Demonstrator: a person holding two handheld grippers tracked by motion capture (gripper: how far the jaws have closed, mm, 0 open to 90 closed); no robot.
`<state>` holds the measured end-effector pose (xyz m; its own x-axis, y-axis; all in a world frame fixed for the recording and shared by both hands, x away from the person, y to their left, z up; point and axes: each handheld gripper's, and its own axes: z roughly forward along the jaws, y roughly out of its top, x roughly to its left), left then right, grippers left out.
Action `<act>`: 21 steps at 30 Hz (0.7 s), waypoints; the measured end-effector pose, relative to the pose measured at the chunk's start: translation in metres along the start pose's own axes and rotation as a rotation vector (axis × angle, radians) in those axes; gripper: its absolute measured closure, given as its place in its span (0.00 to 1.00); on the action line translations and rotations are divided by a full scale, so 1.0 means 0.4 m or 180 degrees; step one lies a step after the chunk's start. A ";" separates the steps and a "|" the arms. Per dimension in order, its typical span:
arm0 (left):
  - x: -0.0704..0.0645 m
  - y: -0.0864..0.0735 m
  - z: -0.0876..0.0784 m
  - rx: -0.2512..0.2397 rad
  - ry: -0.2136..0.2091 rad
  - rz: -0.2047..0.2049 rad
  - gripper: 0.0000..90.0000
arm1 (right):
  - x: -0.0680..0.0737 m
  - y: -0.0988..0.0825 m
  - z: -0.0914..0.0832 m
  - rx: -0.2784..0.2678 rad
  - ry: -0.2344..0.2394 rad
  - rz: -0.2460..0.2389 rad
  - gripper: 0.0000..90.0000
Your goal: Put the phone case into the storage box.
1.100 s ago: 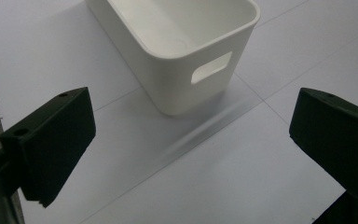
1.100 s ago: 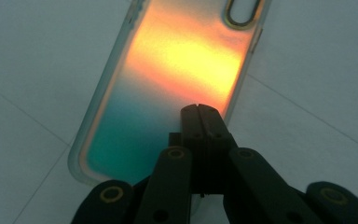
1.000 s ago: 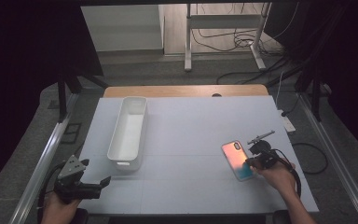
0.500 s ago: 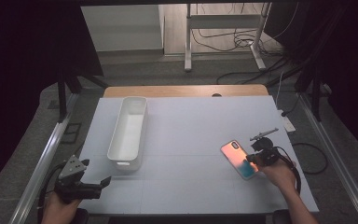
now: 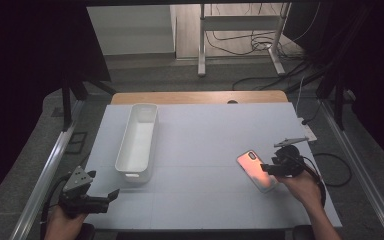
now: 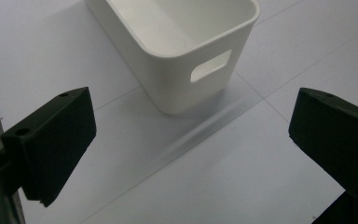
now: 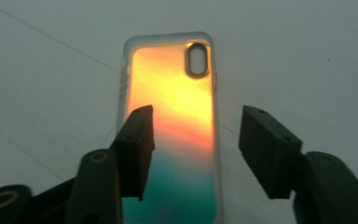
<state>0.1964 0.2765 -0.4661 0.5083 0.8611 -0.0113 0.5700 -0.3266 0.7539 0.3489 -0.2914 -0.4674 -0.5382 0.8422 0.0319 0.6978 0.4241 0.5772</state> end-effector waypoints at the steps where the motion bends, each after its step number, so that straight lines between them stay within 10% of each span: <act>1: 0.000 0.000 0.000 0.0001 -0.0002 0.0000 0.02 | -0.003 0.000 -0.001 -0.0015 0.0001 0.0016 0.43; 9: 0.000 0.000 0.000 0.0006 -0.0005 0.0008 0.02 | -0.013 -0.006 0.005 -0.0132 -0.0101 0.0112 0.01; 21: 0.000 0.000 0.001 0.0011 -0.0008 0.0010 0.02 | -0.009 -0.016 0.023 -0.0127 -0.0070 -0.0020 0.00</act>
<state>0.1967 0.2763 -0.4662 0.5118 0.8590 -0.0106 0.5706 -0.3307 0.7517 0.3508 -0.2941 -0.4789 -0.5317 0.8468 0.0103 0.6748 0.4163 0.6094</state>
